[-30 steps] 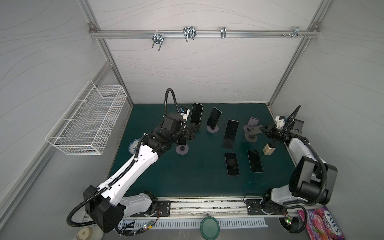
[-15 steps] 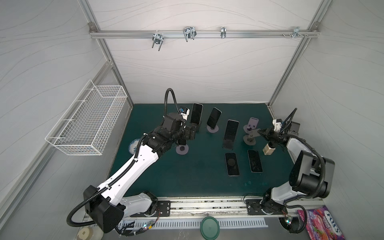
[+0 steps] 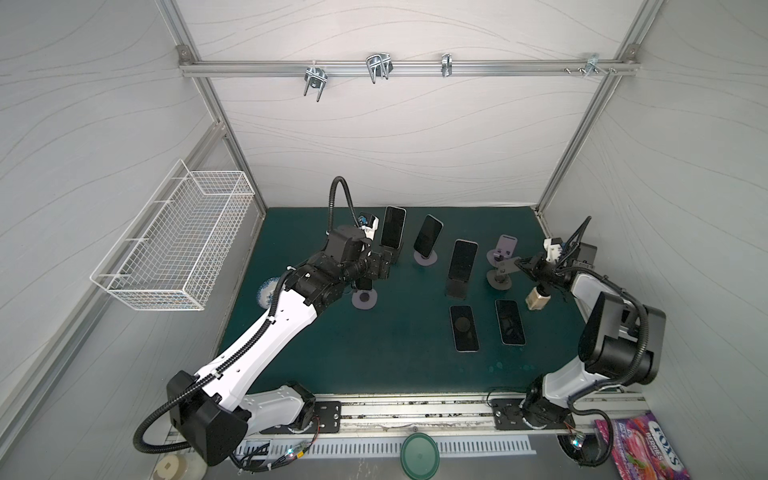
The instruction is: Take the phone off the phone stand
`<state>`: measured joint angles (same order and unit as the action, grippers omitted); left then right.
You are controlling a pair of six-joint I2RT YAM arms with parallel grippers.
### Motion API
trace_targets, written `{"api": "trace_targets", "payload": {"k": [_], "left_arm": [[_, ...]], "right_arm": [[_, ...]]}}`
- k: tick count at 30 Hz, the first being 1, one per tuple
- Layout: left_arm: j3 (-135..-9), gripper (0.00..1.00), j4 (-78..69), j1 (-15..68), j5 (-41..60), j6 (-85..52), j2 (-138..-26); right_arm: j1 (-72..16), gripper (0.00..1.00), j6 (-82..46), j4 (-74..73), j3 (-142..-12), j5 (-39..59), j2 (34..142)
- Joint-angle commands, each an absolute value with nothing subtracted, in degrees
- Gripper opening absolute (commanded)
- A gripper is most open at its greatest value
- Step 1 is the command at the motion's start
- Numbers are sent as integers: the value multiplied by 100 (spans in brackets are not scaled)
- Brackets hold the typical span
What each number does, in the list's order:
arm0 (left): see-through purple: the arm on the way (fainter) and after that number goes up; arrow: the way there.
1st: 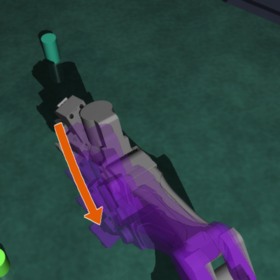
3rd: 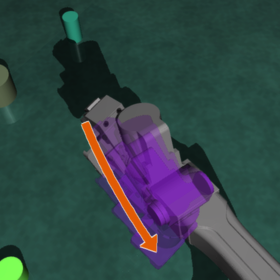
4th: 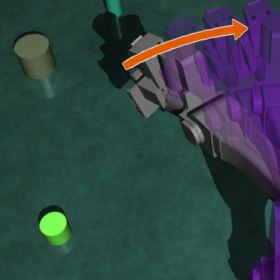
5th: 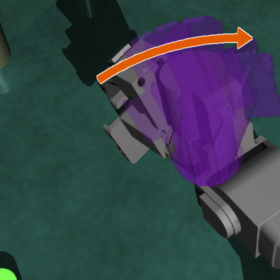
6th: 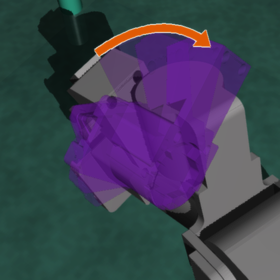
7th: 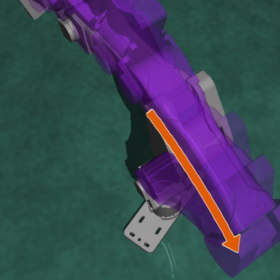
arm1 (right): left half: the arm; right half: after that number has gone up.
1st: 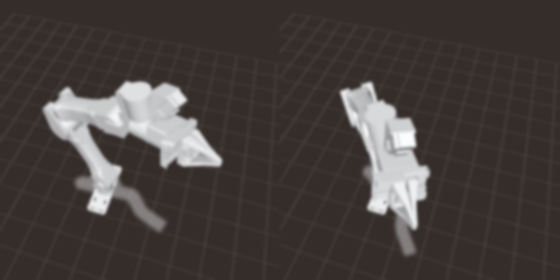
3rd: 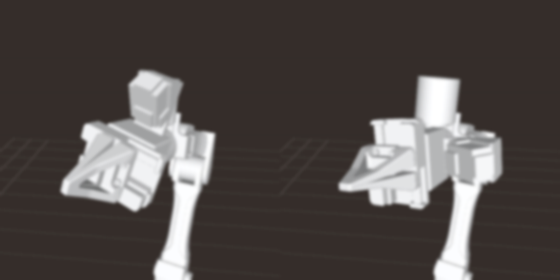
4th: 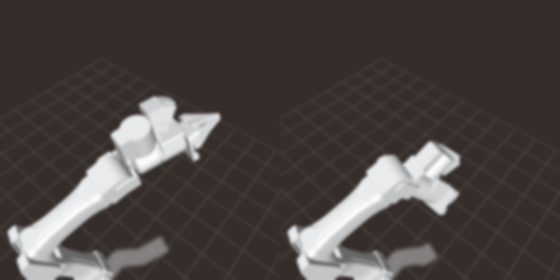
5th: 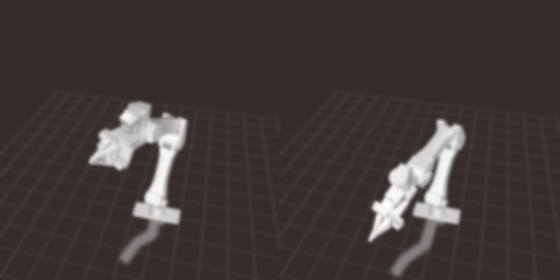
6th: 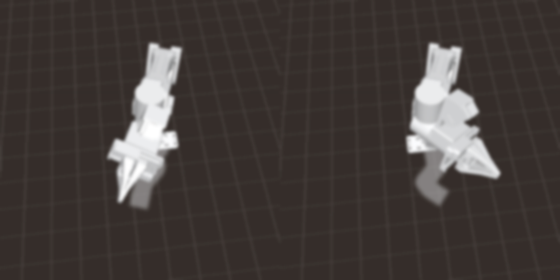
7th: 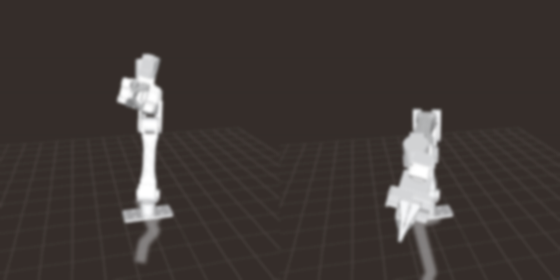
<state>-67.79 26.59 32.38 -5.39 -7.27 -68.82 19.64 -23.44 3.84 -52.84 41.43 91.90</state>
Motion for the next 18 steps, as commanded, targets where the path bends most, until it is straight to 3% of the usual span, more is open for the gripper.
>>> {"api": "trace_targets", "payload": {"k": [1, 18], "left_arm": [[-6785, 90, 2518, 3255, -587, -677, -6852], [-6772, 90, 2542, 3254, -620, -664, -6785]], "right_arm": [[1986, 0, -2202, 356, -5307, 4150, 9429], [1926, 3, -1993, 463, -5246, 4029, 9460]]}}
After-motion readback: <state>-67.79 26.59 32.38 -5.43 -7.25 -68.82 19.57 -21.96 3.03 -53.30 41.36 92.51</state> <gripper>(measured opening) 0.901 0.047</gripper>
